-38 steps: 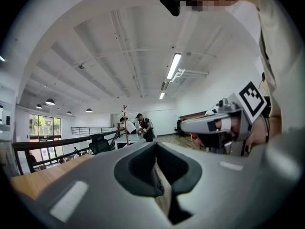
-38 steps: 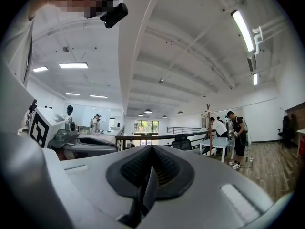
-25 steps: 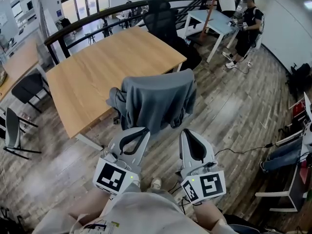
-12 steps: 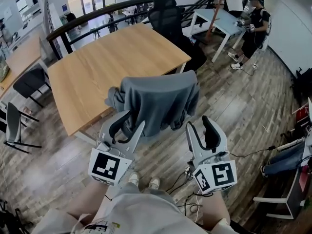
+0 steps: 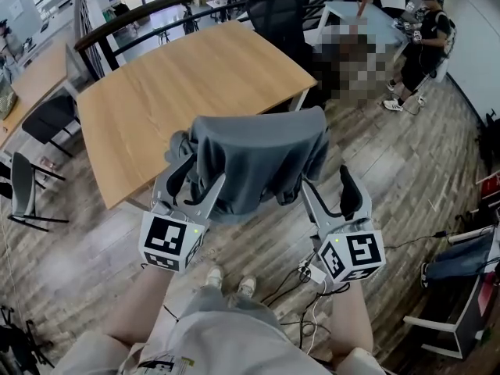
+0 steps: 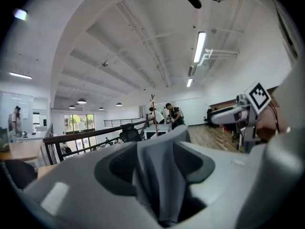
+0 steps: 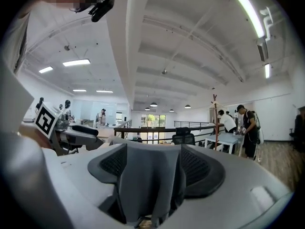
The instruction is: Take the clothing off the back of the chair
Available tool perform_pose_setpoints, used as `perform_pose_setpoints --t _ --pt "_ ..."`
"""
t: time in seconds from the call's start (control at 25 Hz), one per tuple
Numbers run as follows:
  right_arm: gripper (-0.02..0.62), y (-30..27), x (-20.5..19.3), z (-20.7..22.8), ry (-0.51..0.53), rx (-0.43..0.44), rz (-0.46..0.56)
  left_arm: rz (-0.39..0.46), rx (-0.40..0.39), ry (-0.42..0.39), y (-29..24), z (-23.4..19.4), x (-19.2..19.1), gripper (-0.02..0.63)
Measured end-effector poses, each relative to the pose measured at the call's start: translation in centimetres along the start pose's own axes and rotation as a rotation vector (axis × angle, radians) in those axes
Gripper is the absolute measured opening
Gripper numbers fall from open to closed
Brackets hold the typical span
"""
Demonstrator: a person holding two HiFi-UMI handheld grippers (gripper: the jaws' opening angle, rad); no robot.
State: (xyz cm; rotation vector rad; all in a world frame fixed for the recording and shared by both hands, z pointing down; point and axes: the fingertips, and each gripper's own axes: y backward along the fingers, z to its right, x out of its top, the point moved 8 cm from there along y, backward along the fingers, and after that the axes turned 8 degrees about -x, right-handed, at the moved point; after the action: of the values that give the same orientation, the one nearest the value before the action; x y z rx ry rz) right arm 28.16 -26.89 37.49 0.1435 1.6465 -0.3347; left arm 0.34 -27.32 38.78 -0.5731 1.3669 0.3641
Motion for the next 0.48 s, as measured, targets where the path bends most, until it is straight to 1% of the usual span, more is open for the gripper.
perform_pose_setpoints --t 0.08,0.16,0.32,0.48 --pt "0.355 -1.4 -1.5 0.9 -0.053 0.017 -0.026 -0.020 0.001 0.010 -1.1 -0.2 -1.1 0.236" --pt "0.364 -2.5 -3.0 1.6 -0.077 0.020 -0.057 -0.031 0.006 0.023 -2.0 -0.2 -1.9 0.236" --pt "0.372 -4.6 -5.7 2.8 -0.053 0.009 -0.116 -0.050 0.020 0.045 -3.6 -0.8 -3.2 0.236" --pt "0.394 -6.8 -7.8 3.3 -0.046 0.018 -0.146 -0.083 0.028 0.079 -4.9 -1.4 -5.2 0.246"
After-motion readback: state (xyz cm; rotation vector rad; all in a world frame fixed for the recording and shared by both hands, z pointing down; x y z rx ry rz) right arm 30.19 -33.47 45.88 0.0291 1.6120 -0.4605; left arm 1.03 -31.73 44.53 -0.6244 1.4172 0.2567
